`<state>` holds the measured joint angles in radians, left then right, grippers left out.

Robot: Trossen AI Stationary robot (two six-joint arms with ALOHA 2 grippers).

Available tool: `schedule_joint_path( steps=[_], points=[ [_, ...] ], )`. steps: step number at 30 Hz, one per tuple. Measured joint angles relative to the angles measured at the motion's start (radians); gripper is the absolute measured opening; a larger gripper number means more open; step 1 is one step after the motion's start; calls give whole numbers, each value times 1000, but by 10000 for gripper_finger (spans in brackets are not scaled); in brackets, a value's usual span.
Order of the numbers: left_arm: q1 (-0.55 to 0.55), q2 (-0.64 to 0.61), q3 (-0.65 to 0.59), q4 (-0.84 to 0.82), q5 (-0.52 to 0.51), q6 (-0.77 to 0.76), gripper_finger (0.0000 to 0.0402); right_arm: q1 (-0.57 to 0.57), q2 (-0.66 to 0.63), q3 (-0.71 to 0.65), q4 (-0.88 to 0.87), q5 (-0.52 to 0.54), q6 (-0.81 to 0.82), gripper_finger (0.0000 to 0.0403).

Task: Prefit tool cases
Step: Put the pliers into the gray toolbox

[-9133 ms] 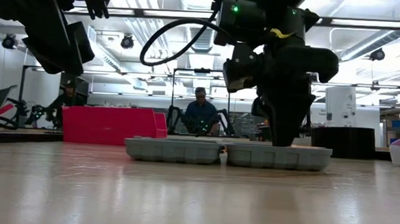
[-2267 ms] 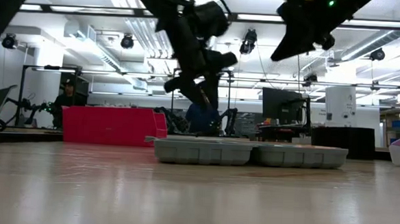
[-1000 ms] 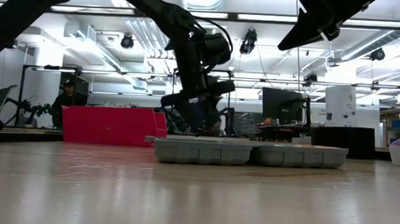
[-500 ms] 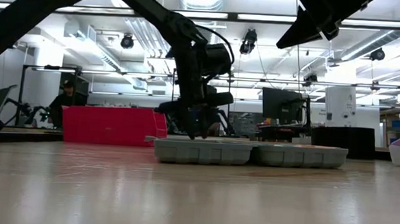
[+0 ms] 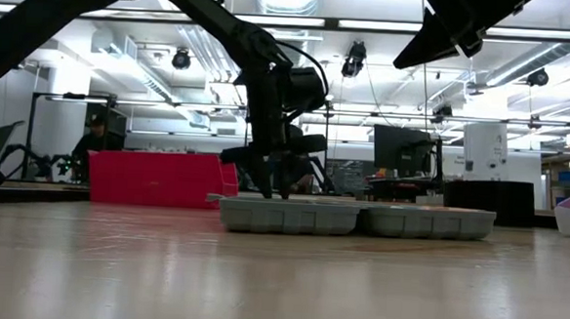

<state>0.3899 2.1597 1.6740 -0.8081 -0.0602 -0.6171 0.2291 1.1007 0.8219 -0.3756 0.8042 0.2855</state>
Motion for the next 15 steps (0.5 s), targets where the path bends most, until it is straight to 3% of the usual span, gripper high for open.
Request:
schedule_joint_path(
  steps=[15],
  points=[
    [2,0,-36,45,2,-1,153,11,0,0,24,-26,-10,23]
  ],
)
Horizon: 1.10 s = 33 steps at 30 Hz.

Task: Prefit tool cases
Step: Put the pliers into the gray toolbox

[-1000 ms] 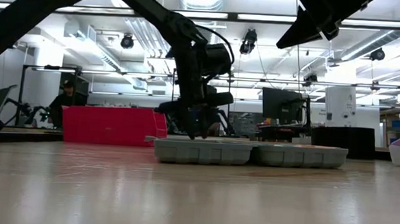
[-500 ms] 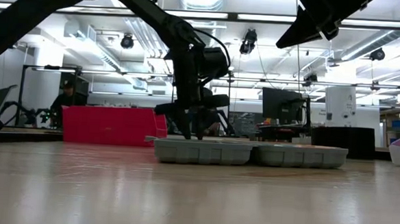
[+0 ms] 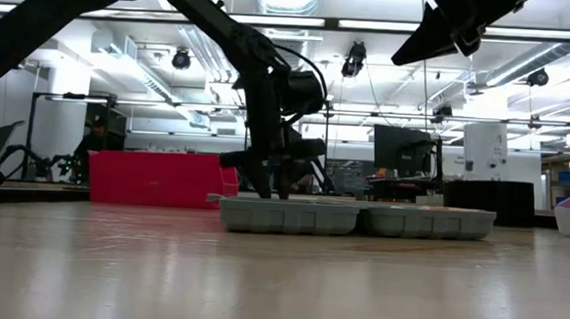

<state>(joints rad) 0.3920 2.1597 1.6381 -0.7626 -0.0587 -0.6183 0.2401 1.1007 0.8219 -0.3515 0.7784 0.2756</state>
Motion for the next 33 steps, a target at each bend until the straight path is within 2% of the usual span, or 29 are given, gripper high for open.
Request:
schedule_joint_path(
  steps=[7,12,15,21,33],
  points=[
    [1,35,-4,14,21,7,161,0,0,0,0,0,1,23],
    [1,37,-3,10,12,19,148,0,0,0,-2,0,1,23],
    [0,37,-3,5,1,45,123,0,0,0,-1,0,1,23],
    [-1,35,-2,1,-1,61,39,0,0,0,-2,0,0,23],
    [-21,32,86,-163,54,35,38,0,0,0,-26,0,4,23]
  ],
)
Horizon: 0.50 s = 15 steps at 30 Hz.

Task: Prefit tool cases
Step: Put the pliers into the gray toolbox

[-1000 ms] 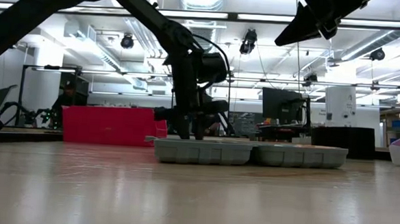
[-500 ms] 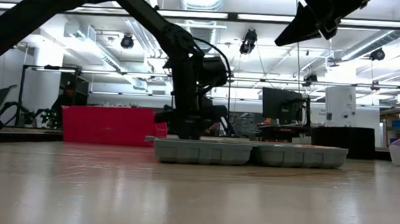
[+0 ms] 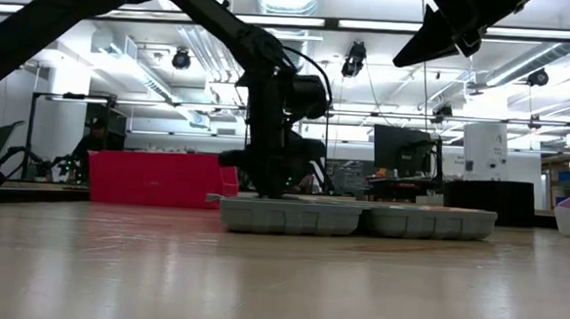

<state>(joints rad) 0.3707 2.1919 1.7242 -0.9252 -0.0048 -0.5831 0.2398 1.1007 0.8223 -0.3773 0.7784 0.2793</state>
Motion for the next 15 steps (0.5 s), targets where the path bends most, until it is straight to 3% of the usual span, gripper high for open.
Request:
schedule_joint_path(
  steps=[5,15],
  points=[
    [-43,-22,72,-85,0,-4,38,0,0,-24,-100,-4,70,23],
    [-173,-65,123,-117,24,-105,38,0,-53,-138,-107,-48,179,23]
  ],
)
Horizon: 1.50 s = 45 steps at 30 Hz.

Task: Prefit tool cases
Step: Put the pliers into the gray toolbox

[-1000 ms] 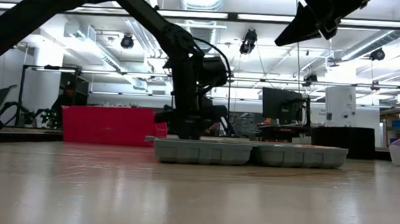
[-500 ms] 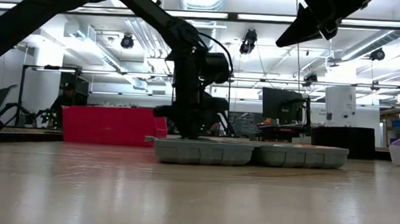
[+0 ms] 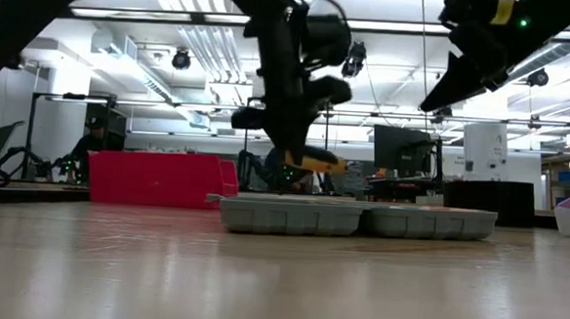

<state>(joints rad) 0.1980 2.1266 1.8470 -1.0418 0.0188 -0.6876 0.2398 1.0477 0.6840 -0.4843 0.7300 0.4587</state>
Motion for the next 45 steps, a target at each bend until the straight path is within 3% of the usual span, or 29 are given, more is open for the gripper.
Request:
schedule_joint_path(
  steps=[7,13,19,30,40,45],
  points=[
    [-129,-2,-9,-16,3,-171,65,0,-58,-17,-4,-4,-24,23],
    [-210,-3,-10,-8,-18,-333,38,0,-72,-18,-4,-4,-54,23],
    [-237,-1,-10,-6,-112,-513,38,0,-70,-24,-4,-36,-91,23],
    [-313,44,-11,25,-119,-863,38,2,-72,-25,-5,-198,-172,23],
    [-376,57,-11,26,-222,-1141,37,5,-72,-26,5,-216,-228,23],
    [-379,57,-11,23,-252,-1228,37,7,-72,-26,10,-280,-270,23]
  ],
)
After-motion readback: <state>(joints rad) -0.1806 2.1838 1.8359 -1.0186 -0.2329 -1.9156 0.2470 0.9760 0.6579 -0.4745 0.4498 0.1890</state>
